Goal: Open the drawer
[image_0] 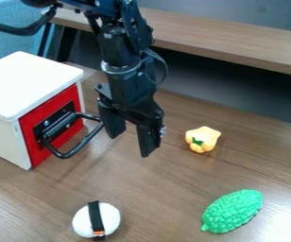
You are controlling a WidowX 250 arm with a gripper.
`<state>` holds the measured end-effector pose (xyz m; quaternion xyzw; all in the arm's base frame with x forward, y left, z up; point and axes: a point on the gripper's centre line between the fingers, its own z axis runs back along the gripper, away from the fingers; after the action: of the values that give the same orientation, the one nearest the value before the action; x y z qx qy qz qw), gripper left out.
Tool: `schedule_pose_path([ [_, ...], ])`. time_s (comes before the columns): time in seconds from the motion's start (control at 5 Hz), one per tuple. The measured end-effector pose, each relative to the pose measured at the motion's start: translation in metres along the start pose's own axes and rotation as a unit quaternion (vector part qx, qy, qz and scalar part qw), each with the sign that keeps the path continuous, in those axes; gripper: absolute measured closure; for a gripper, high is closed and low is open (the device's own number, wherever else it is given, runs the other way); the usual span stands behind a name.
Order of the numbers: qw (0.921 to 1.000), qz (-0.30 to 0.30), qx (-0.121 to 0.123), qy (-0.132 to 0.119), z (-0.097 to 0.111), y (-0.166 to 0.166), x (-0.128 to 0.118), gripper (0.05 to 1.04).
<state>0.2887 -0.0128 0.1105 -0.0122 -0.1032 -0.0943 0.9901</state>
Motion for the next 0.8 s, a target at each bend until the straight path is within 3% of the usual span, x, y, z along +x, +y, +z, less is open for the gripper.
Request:
schedule_pose_path([
  [0.2, 0.9999, -0.001, -0.002, 0.014, -0.008, 0.000, -0.002, 0.085],
  [0.4, 0.9983, 0.014, -0.006, 0.057, -0.035, 0.020, 0.006, 0.084],
  [0.6, 0.9967, 0.034, -0.008, 0.074, -0.060, 0.012, 0.012, 0.084],
  [0.8, 0.9962, 0.049, -0.004, 0.072, -0.060, 0.015, 0.012, 0.084],
])
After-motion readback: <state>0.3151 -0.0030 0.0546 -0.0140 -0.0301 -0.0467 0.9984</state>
